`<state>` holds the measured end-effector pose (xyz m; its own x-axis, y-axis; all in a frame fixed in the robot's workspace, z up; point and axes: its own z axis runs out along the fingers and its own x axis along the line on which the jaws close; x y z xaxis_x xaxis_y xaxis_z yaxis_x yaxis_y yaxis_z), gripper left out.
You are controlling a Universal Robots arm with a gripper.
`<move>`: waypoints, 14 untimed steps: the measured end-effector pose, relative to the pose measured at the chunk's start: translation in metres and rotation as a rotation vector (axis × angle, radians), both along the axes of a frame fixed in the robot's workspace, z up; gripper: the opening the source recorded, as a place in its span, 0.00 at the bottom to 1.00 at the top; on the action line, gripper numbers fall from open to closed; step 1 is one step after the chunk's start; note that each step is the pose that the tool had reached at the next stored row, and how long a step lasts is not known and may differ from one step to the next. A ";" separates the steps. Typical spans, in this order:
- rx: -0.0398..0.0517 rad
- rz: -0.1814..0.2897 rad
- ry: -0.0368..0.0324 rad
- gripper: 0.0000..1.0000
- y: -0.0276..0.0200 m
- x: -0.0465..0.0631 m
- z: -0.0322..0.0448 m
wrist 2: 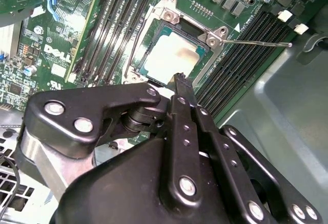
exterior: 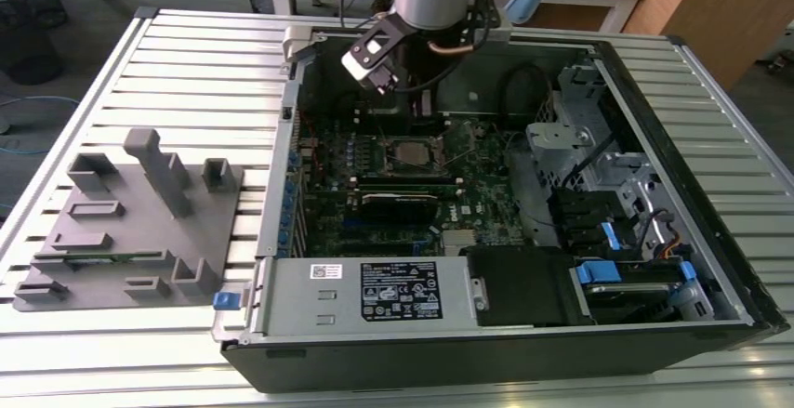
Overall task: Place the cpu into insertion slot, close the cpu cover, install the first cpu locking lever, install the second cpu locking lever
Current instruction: 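Close the cpu cover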
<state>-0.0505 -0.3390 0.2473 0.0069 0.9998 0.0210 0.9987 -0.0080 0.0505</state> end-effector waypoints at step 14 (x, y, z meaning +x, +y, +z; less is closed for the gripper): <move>0.0003 0.000 -0.0002 0.11 0.0000 0.000 0.0091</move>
